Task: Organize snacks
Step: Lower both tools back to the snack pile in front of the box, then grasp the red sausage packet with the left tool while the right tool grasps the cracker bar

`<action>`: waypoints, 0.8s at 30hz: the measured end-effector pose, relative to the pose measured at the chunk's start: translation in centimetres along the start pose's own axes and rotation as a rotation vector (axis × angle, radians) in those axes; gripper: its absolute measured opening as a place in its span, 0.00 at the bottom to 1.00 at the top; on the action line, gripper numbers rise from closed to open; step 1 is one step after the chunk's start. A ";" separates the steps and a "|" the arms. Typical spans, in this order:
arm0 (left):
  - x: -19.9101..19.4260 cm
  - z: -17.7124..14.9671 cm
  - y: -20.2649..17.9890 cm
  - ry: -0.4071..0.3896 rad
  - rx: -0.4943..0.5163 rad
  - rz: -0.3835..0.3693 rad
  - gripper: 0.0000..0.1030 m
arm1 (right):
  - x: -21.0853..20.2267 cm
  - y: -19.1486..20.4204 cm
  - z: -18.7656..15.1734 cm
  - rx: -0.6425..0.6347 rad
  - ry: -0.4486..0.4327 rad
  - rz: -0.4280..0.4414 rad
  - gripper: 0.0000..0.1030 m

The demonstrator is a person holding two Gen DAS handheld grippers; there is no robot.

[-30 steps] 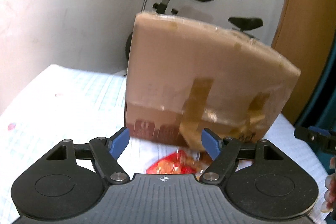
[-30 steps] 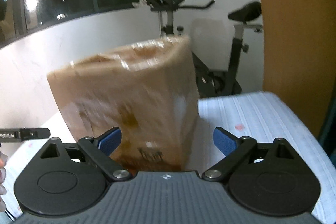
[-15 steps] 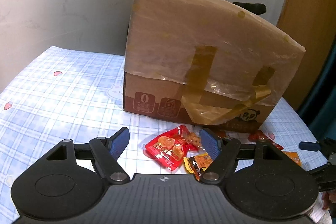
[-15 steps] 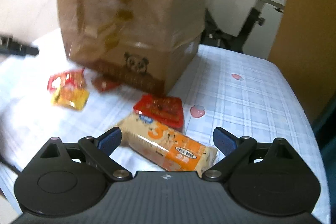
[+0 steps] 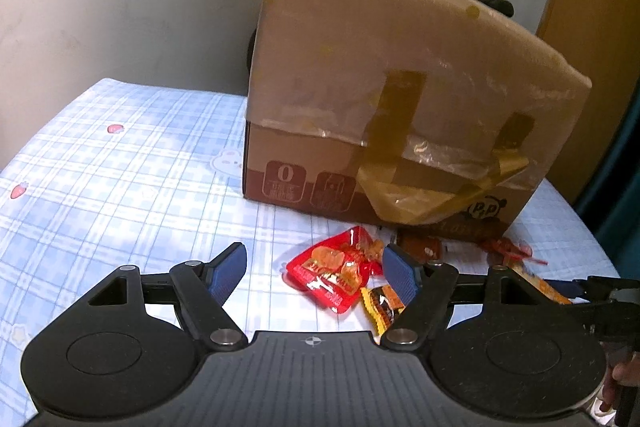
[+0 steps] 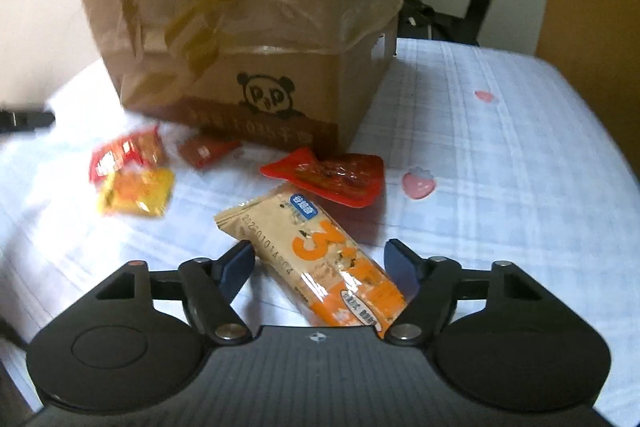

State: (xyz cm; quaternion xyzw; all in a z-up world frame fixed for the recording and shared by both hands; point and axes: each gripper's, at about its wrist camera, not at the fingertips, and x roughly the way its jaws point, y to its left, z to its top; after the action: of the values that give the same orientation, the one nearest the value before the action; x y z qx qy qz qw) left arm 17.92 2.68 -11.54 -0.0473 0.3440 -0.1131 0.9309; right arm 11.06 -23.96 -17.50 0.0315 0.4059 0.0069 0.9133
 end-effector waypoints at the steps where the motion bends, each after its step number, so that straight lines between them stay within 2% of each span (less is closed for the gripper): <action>1: 0.1 -0.1 0.0 0.006 0.002 0.000 0.74 | 0.0 0.2 0.0 0.018 -0.010 -0.003 0.65; 4: 0.6 -0.3 0.3 0.033 -0.014 -0.015 0.74 | -0.1 0.6 -0.3 0.068 -0.050 0.005 0.60; 6: 1.1 -0.4 0.4 0.045 -0.009 -0.019 0.74 | -0.1 1.0 -0.6 0.055 -0.072 -0.007 0.56; 12: 3.1 -0.7 0.3 0.082 0.039 -0.010 0.74 | 0.1 1.7 -1.5 0.000 -0.120 -0.036 0.55; 16: 4.6 -0.3 -0.1 0.099 0.122 -0.023 0.74 | 0.2 2.3 -1.9 -0.045 -0.129 -0.060 0.55; 18: 5.5 0.1 0.0 0.106 0.146 -0.041 0.74 | 0.2 2.4 -1.9 -0.050 -0.132 -0.063 0.55; 21: 6.7 0.9 0.2 0.116 0.172 -0.110 0.74 | 0.2 2.3 -2.0 -0.048 -0.135 -0.060 0.55; 24: 7.7 1.4 -0.1 0.129 0.216 -0.124 0.74 | 0.2 2.3 -2.0 -0.049 -0.137 -0.059 0.55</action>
State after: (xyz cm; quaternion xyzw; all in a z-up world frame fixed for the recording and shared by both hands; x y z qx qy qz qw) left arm 24.51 0.67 -15.31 0.0395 0.3853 -0.2096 0.8978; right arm 9.74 -21.56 -18.88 -0.0027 0.3430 -0.0123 0.9392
